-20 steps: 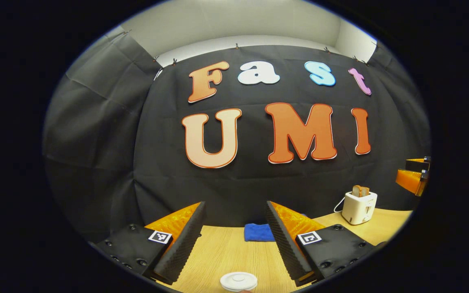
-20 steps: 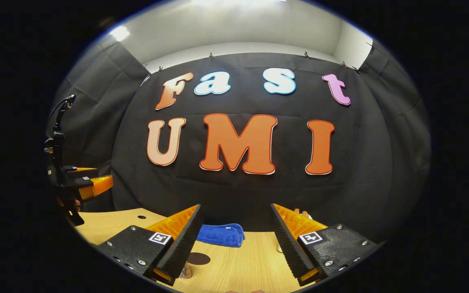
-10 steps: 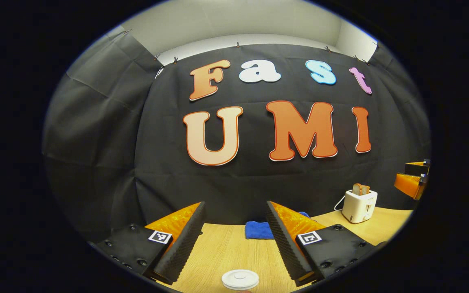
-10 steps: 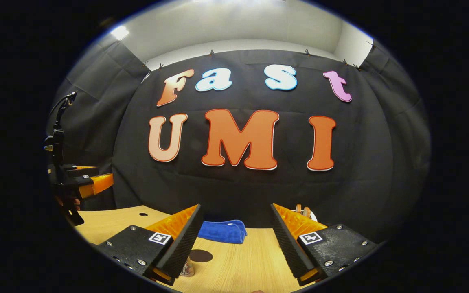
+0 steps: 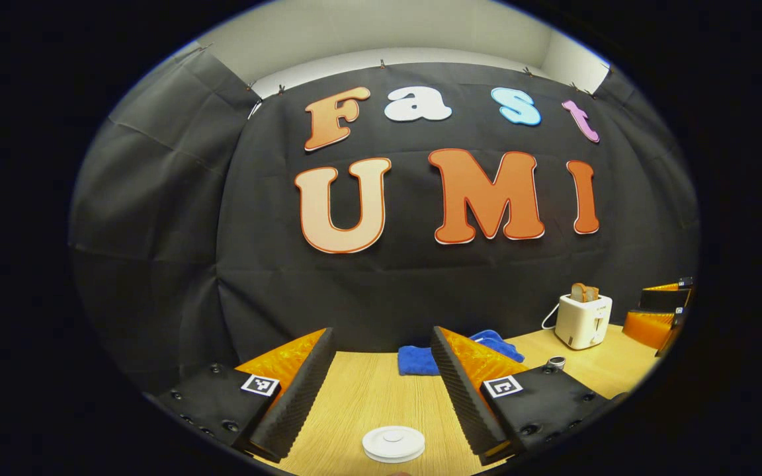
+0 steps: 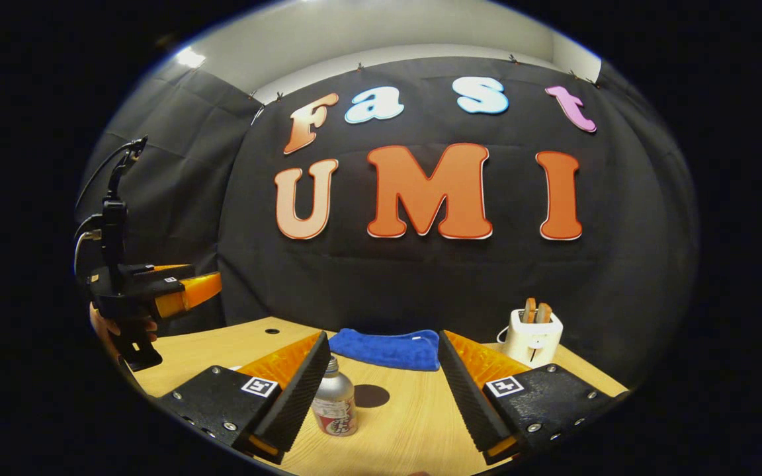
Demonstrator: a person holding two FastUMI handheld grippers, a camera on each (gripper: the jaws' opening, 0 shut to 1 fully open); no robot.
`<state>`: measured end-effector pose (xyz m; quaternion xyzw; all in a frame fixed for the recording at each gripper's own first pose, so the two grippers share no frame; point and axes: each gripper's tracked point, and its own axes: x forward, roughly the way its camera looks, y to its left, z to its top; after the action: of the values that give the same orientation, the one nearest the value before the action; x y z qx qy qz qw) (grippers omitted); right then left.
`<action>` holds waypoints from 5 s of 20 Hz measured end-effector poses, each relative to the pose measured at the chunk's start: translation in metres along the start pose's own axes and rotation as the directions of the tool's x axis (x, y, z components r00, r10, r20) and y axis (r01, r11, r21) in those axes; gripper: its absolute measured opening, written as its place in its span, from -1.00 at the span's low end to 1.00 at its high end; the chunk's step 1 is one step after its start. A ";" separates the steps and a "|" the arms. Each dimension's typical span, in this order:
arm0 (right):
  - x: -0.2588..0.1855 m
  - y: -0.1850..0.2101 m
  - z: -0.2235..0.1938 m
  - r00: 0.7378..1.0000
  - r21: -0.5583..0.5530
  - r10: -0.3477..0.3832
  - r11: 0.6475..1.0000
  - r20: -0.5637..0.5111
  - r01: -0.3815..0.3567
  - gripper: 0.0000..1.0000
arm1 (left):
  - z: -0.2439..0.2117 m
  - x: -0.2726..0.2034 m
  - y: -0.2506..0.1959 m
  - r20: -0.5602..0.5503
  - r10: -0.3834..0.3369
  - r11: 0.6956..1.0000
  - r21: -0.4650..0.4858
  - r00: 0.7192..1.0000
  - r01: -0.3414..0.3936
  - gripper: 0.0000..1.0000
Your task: Open the teacup lid with one hand, grasp the water bottle and pour water into the teacup with the other hand; after pouring, place the water bottle on the coaster and then close the teacup lid.
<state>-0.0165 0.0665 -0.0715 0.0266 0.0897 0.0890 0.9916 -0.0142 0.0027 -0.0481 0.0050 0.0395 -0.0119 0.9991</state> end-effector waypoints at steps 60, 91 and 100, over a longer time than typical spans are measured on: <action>0.072 0.025 -0.135 0.936 -0.137 0.063 0.984 -0.347 -0.117 0.54 | -0.186 0.033 -0.001 -0.336 -0.045 0.999 0.015 0.941 0.053 -0.33; 0.116 0.108 -0.118 0.953 -0.782 0.031 0.564 -0.300 -0.264 0.54 | -0.156 -0.016 0.148 -0.260 0.168 0.985 0.004 0.951 -0.172 -0.33; 0.134 0.119 -0.119 0.962 -0.883 0.025 0.392 -0.272 -0.259 0.52 | -0.161 -0.027 0.166 -0.268 0.189 0.981 -0.002 0.945 -0.196 -0.33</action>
<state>0.0715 0.2124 -0.2033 -0.5199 0.1302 0.2106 0.8176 -0.0497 0.1713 -0.2048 -0.0042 0.1732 0.0870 0.9810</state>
